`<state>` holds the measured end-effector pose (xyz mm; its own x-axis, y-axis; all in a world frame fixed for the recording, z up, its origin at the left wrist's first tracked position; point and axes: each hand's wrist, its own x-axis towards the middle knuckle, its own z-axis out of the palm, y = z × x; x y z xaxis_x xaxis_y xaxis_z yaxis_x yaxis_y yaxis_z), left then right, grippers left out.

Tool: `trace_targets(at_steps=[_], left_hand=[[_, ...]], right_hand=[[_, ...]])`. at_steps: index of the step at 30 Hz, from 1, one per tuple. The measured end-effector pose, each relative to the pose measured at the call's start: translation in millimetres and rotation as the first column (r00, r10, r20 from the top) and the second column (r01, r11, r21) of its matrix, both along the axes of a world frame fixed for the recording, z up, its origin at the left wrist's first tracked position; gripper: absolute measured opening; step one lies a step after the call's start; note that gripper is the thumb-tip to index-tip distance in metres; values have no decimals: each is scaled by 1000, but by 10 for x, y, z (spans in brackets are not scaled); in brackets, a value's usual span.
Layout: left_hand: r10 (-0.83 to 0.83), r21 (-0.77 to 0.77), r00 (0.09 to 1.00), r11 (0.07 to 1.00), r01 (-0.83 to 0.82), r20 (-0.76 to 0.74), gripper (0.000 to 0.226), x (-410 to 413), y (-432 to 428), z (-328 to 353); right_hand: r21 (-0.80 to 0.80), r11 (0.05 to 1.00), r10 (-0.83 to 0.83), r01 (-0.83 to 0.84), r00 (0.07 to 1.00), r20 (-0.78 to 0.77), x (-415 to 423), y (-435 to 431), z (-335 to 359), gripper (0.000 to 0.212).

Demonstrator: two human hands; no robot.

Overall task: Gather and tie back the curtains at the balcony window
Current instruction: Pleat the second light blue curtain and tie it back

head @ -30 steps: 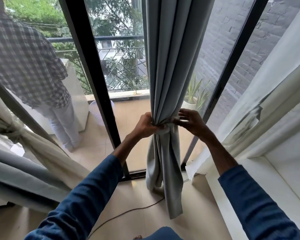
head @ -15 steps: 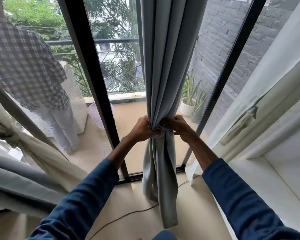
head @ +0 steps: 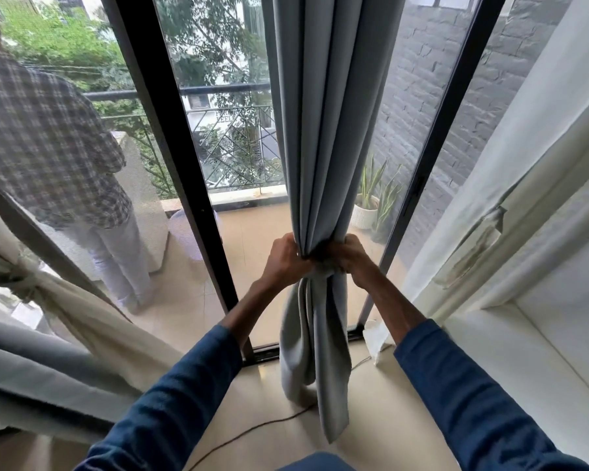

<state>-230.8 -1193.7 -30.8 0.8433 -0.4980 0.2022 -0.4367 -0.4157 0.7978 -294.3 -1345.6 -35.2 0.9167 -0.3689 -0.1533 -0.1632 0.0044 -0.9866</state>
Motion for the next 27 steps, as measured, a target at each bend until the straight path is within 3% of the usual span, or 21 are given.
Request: trace_targets(at_steps=[2,6,9,13,18,22,24,27], left_hand=[[4,-5,1000,1000,-4,1,53,-21,-10,-17],[16,2,1000,1000,-16,-3,38,-43,-25,-78],[17,2,1000,1000,-17,-25,46,-72,-4,-40],[-9,-1,1000,1000,9,-8,52,-91,43,28],[-41,4,999,999,41,-24,49,-70,66,-1],[-31,-31,999,999,30,-26,47,-64,59,-19],[11,-38,1000,999,-10,20,44,-89,45,-43],[202,-48,973,979,-198,112,47,-200,39,-61]], right_hand=[[-32,995,-94,94,995,-14,17,72,-21,72],[-172,953,-265,250,962,-70,22,185,55,47],[-172,958,-251,229,961,-120,24,181,109,50],[-80,989,-133,126,987,-87,-14,110,122,65],[34,994,-104,106,993,-63,-37,68,278,33],[84,990,-108,109,994,-23,-16,7,276,19],[116,985,-128,128,992,-1,-23,-37,250,23],[163,973,-165,162,986,6,-46,-79,236,39]])
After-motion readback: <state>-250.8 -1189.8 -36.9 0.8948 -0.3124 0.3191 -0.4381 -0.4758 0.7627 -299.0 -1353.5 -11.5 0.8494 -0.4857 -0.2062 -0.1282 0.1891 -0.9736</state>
